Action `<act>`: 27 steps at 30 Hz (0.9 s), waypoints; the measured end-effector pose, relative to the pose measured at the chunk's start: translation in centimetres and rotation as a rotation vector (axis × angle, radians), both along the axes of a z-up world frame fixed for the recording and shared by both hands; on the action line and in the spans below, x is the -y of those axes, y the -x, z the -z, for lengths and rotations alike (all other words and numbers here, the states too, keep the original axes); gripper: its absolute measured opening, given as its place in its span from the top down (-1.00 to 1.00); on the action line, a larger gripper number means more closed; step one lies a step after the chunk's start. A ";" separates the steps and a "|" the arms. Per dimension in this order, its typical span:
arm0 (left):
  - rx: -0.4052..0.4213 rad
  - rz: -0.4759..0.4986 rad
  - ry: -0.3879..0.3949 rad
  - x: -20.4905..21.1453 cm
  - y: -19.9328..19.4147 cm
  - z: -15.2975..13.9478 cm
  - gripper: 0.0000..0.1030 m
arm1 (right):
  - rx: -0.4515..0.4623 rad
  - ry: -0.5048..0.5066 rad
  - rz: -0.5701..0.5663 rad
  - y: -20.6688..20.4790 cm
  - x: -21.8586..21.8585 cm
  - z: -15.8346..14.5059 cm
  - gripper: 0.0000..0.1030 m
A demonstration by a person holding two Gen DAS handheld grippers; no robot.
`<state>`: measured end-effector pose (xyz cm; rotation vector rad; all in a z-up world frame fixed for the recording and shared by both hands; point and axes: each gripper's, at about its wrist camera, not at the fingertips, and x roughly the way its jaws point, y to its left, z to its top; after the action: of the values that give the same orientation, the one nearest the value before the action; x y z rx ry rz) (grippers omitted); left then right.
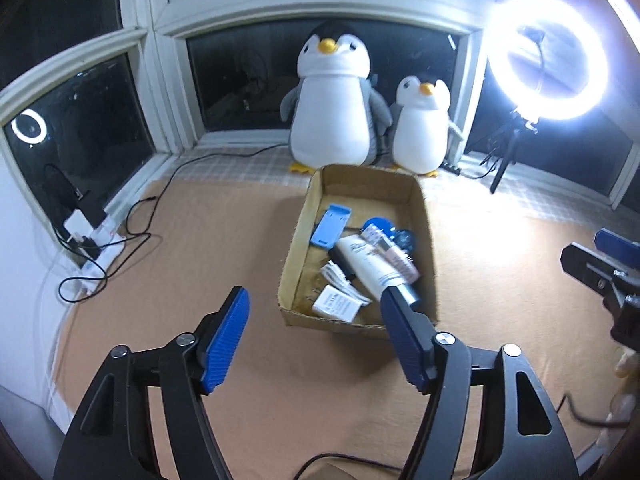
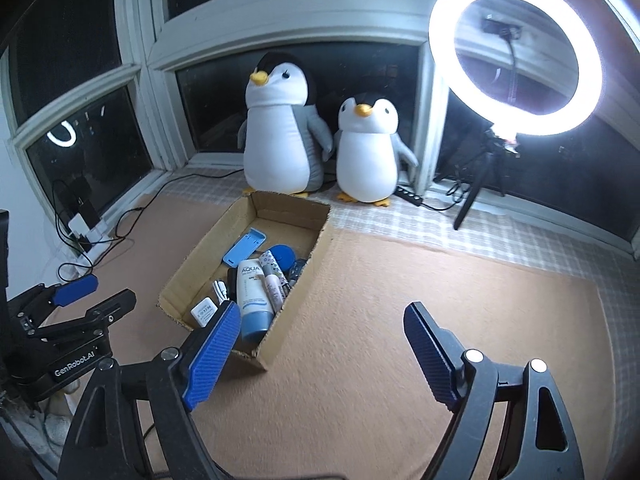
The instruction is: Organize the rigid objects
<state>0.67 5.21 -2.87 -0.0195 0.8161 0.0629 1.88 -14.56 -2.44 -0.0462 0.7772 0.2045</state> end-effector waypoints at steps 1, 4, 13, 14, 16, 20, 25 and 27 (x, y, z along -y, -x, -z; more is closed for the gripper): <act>0.007 0.002 0.003 0.2 0.3 -0.3 -0.40 | 0.008 0.000 0.004 0.4 0.1 -0.2 -0.59; 0.019 0.006 0.003 0.6 1.1 -0.9 -0.42 | 0.037 -0.003 0.017 1.7 0.7 -0.7 -0.69; 0.044 0.024 -0.020 2.1 2.6 -1.7 -0.55 | 0.062 -0.007 0.070 3.4 2.0 -0.4 -0.71; 0.044 0.025 -0.021 2.2 2.6 -1.8 -0.55 | 0.061 -0.010 0.071 3.5 2.1 -0.4 -0.71; 0.046 0.027 -0.022 2.3 2.7 -1.8 -0.55 | 0.057 -0.013 0.082 3.4 2.3 -0.2 -0.71; 0.045 0.029 -0.022 2.4 2.7 -1.8 -0.55 | 0.060 -0.019 0.093 3.5 2.6 -0.1 -0.71; 0.044 0.032 -0.022 2.4 2.6 -1.8 -0.55 | 0.056 -0.014 0.096 3.3 2.5 0.0 -0.71; 0.044 0.030 -0.021 2.4 2.6 -1.9 -0.55 | 0.057 -0.010 0.100 3.4 2.5 0.0 -0.71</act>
<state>-1.90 2.81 -1.01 0.0113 0.7714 0.0426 -1.49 -17.04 -2.43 -0.0034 0.7193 0.1118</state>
